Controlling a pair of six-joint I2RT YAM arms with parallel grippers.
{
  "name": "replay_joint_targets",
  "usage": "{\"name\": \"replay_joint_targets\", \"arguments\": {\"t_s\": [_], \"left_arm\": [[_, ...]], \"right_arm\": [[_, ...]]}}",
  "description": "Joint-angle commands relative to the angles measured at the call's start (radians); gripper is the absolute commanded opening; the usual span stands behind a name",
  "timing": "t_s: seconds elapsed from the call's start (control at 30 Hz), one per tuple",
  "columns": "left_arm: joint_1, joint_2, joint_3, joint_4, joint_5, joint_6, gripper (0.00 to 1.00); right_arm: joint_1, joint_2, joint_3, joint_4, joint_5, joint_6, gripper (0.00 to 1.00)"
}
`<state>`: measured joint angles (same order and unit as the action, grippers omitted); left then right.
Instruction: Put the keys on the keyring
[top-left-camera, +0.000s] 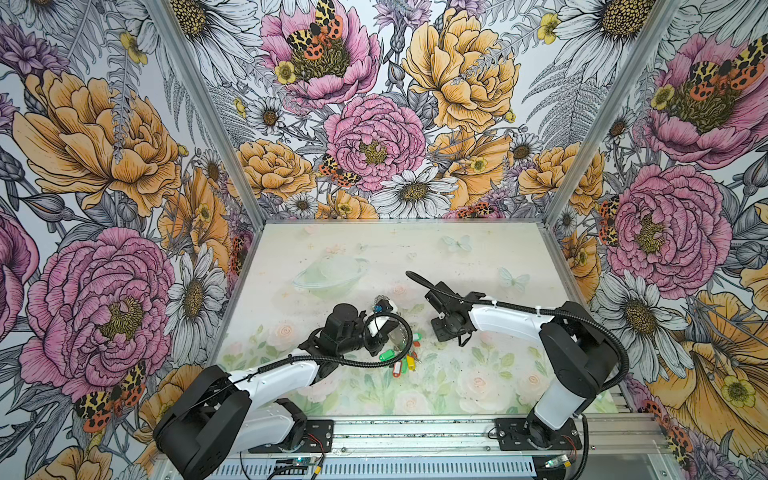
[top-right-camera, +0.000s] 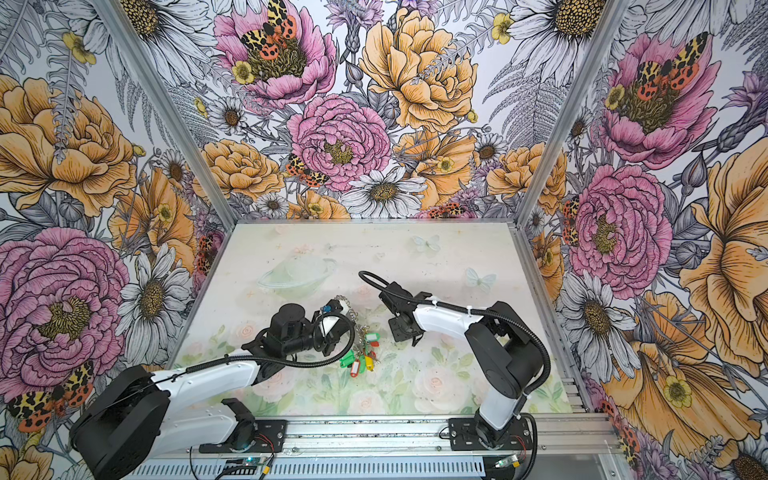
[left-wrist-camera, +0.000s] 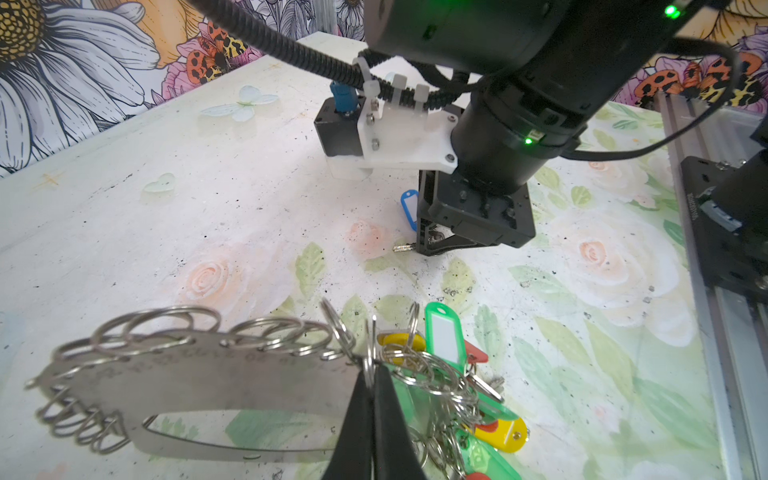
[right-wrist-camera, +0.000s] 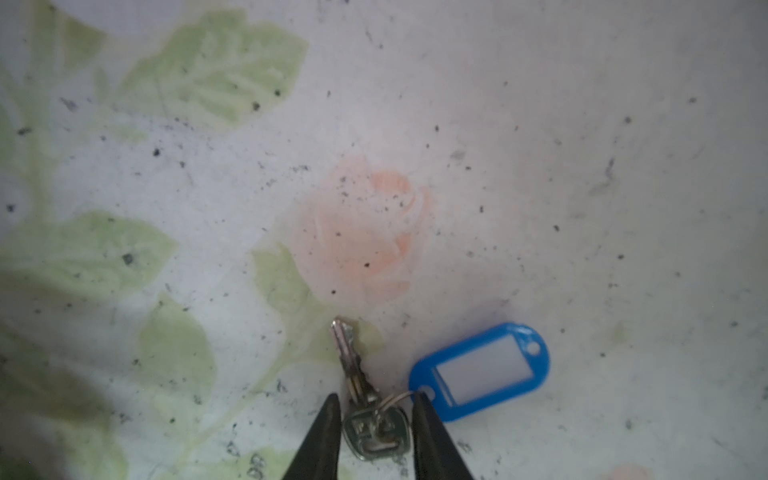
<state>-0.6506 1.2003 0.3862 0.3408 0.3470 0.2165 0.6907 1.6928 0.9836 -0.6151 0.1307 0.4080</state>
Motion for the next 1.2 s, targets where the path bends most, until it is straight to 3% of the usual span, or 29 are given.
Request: {"name": "replay_joint_targets", "arguments": {"t_s": [0.0, 0.2, 0.37, 0.73, 1.17], "left_arm": [[-0.003, 0.004, 0.013, 0.044, -0.008, 0.014, 0.0], [-0.003, 0.005, 0.013, 0.045, -0.008, 0.014, 0.0], [-0.003, 0.01, 0.016, 0.044, -0.006, 0.014, 0.0], [-0.003, 0.016, 0.018, 0.042, -0.007, 0.014, 0.0], [-0.003, 0.019, 0.019, 0.04, -0.007, 0.012, 0.0]], "right_arm": [[0.0, -0.058, -0.011, -0.005, 0.003, 0.009, 0.37], [-0.018, -0.089, -0.022, -0.003, -0.03, 0.019, 0.38], [-0.022, -0.066, -0.029, 0.001, -0.032, 0.025, 0.31], [-0.028, -0.02, -0.061, 0.057, -0.086, 0.046, 0.32], [-0.031, -0.025, -0.062, 0.057, -0.004, 0.04, 0.26]]}}
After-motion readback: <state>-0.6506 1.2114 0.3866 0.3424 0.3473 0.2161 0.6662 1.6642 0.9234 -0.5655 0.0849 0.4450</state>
